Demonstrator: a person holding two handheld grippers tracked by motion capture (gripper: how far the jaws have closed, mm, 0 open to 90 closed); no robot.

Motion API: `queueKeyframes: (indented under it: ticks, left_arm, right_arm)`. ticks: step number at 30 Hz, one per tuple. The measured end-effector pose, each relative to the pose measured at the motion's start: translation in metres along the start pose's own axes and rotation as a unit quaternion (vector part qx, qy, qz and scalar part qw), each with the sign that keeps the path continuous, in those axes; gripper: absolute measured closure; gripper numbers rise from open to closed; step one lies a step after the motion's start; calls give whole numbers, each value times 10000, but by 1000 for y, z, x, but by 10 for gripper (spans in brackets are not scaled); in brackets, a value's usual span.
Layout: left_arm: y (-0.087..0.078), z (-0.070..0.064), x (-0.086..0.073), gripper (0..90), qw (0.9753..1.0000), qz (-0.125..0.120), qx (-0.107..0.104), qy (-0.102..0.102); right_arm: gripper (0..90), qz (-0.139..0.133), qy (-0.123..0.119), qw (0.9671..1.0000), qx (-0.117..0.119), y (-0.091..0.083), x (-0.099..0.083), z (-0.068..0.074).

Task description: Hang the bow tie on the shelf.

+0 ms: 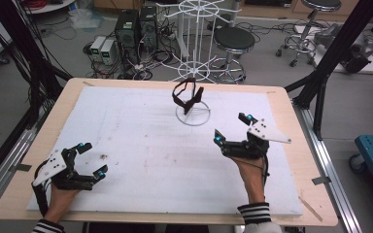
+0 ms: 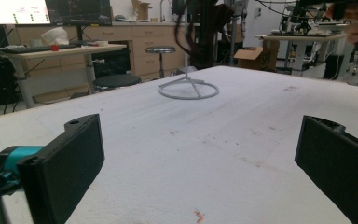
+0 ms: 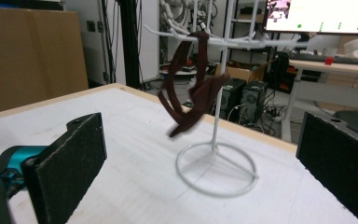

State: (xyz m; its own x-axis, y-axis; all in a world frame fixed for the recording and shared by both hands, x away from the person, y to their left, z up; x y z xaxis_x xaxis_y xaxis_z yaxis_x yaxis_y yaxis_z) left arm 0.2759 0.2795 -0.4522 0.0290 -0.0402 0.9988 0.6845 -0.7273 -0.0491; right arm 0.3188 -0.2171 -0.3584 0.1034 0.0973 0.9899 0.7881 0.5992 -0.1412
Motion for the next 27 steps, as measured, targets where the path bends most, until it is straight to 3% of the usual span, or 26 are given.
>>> queueKeyframes:
  ticks: [5, 8, 12, 24, 27]
  left_arm:
    - [-1, 0, 0, 17, 10000, -18, 43, 56]
    - [-1, -1, 0, 17, 10000, -18, 52, 70]
    - [-1, -3, 0, 17, 9998, -47, 98, 165]
    - [-2, -2, -1, 17, 9997, -52, 182, 137]
    - [-2, -3, -1, 17, 9997, -51, 189, 160]
  right_arm:
    - [7, -126, 91, 9999, -2, -24, -30, 1]
    - [7, -277, 12, 9996, -30, -35, -47, 3]
    - [7, -373, 81, 9993, -14, -44, -62, 4]
    - [7, -473, 343, 9982, -112, -47, -95, 1]
    - [7, -440, 236, 9986, -150, -46, -99, 1]
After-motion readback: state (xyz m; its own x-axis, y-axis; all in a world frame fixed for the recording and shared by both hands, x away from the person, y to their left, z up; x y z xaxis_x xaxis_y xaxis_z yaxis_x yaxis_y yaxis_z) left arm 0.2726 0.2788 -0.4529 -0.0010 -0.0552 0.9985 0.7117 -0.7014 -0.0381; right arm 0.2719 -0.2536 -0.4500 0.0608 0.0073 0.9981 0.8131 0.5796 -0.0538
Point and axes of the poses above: each handheld gripper's, and its own axes: y roughly forward along the jaws, x roughly out of its top, z roughly to its left, the point moved 2 cm from there along y, roughly forward along the jaws, and after that the axes turned 2 degrees about z, right-handed, at the moved point
